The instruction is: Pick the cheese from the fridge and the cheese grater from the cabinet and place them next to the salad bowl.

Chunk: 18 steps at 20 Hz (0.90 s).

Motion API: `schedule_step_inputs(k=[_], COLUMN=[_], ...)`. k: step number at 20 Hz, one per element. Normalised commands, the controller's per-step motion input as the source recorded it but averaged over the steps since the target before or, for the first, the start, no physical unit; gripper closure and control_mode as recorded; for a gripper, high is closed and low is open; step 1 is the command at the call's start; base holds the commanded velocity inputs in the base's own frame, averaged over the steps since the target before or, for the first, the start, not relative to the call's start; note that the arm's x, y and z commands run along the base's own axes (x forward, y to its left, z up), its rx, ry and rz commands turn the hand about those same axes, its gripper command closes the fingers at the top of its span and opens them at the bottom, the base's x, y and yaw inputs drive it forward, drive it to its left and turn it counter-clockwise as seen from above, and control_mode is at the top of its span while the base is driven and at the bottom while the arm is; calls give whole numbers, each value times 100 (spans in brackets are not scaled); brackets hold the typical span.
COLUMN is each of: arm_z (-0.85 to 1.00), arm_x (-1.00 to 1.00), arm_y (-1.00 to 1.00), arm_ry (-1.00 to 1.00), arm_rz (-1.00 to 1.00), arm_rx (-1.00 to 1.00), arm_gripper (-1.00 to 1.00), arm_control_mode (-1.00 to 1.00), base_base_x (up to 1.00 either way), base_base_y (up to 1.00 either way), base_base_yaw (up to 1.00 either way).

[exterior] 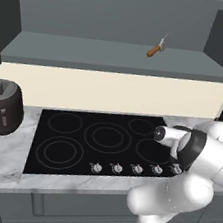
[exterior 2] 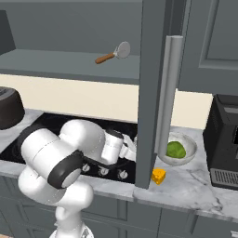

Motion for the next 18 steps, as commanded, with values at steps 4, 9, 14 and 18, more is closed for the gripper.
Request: schedule_step_inputs(k=[4,9,14,18], arm_z=[-14,-24,-27,-35], arm_x=[32,33,27,12], arm_y=[-15,-22,-29,-31], arm_ry=[0,0,-1,-1], arm_rz=[-20,-17,-13,-11], arm_rx=[0,0,0,0], arm_gripper=[100,100,100,100], arm_control_mode=[-100,-100,-100,-100], base_base_x=[0,0,0,0], base_base_y=[0,0,0,0], base_base_yaw=[0,0,0,0])
